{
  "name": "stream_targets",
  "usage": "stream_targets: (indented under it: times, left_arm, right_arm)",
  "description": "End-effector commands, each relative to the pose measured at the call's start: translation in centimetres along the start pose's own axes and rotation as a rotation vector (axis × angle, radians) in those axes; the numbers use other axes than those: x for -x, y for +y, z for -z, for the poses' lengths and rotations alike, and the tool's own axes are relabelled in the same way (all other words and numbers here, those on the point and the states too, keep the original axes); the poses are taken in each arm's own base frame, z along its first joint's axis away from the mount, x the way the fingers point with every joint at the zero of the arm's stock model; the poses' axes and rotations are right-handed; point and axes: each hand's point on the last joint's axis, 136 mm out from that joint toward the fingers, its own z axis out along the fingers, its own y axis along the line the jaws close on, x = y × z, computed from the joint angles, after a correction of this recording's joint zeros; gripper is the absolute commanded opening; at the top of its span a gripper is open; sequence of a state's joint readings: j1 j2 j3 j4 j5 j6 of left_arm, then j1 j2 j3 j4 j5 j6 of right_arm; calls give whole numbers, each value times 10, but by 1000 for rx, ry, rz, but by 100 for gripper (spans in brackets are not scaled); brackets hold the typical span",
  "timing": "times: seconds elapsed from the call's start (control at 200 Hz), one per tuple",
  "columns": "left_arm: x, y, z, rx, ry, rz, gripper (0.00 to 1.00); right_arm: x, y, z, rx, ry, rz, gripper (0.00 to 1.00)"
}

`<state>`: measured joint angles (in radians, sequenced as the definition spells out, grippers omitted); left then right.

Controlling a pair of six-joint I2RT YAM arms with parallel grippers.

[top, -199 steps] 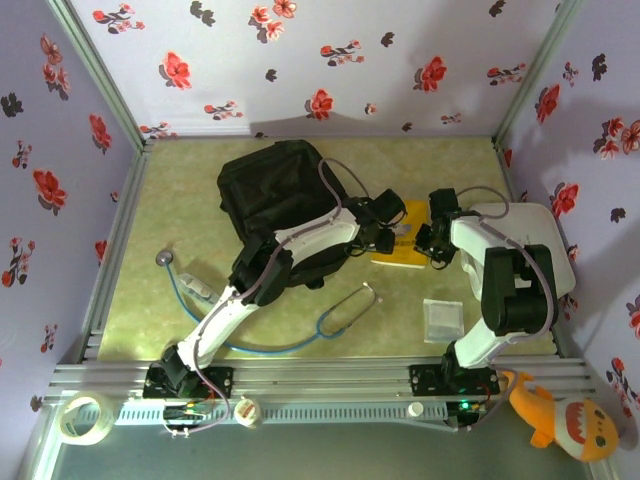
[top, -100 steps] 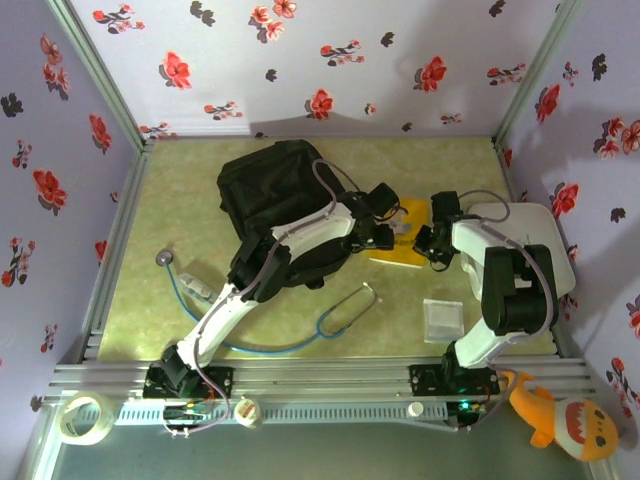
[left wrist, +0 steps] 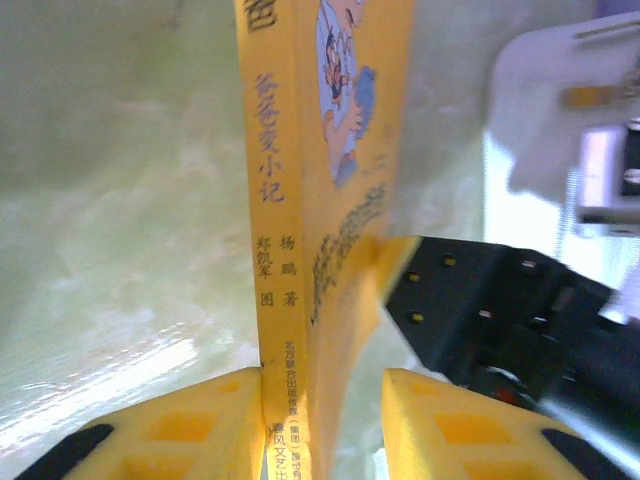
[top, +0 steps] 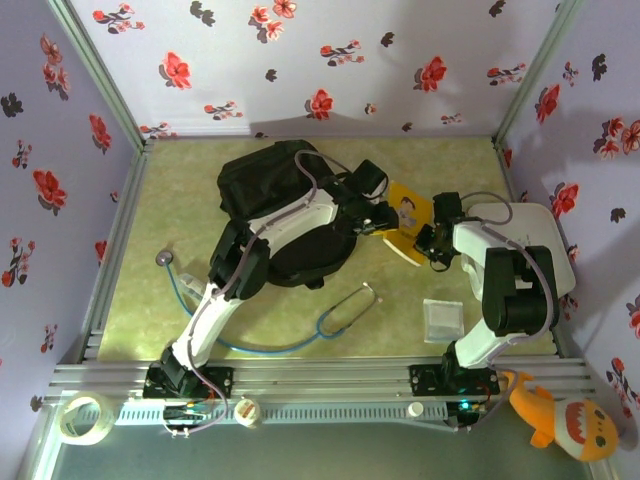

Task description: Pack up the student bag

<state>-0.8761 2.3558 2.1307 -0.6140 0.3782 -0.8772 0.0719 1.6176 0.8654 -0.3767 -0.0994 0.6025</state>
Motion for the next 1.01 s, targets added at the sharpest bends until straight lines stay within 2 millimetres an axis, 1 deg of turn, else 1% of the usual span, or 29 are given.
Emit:
stream_targets:
  times: [0.0, 0.13, 0.225, 0.34, 0.415, 0.525, 0.555, 0.615, 0.67, 0.69, 0.75, 0.775, 0.795, 0.925, 1.0]
  left_arm:
    - [-16, -22, -4, -91, 56, 2, 32]
    - [-17, -20, -8, -93, 61, 5, 31]
    - [-16, -20, -8, -93, 61, 0, 28]
    - [-14, -18, -7, -90, 58, -2, 21]
    - [-11, -19, -3, -89, 48, -7, 16]
    - [-2, -23, 10, -95, 13, -29, 3]
    - [2, -24, 16, -96, 0, -39, 0]
    - [10, -27, 29, -101, -30, -58, 0]
    - [18, -28, 44, -100, -69, -70, 0]
    - [22, -30, 52, -106, -88, -76, 0]
    - [31, -28, 69, -117, -136, -75, 0]
    - [36, -30, 80, -130, -164, -75, 0]
    - [39, -27, 84, -132, -179, -71, 0]
    - [57, -24, 133, -195, -303, -39, 0]
    - [65, -18, 156, -233, -363, -6, 0]
  right_arm:
    - [-30, -8, -16, -14, 106, -16, 14]
    - [-31, -9, -16, -13, 107, -20, 14]
    - [-30, -8, -16, -13, 102, -20, 14]
    - [-30, -8, -14, -12, 98, -20, 14]
    - [-26, -6, -10, -5, 80, -19, 15]
    - [-18, 1, 2, 26, 37, -18, 18]
    - [-15, 5, 8, 47, 17, -19, 20]
    - [-8, 15, 20, 101, -22, -25, 26]
    - [-2, 28, 33, 166, -51, -21, 29]
    - [0, 32, 39, 190, -64, -21, 31]
    - [5, 45, 54, 259, -93, -29, 39]
    - [7, 51, 62, 295, -106, -31, 41]
    - [8, 57, 67, 327, -115, -34, 43]
    - [15, 86, 106, 522, -181, -63, 61]
    - [18, 100, 127, 639, -213, -97, 71]
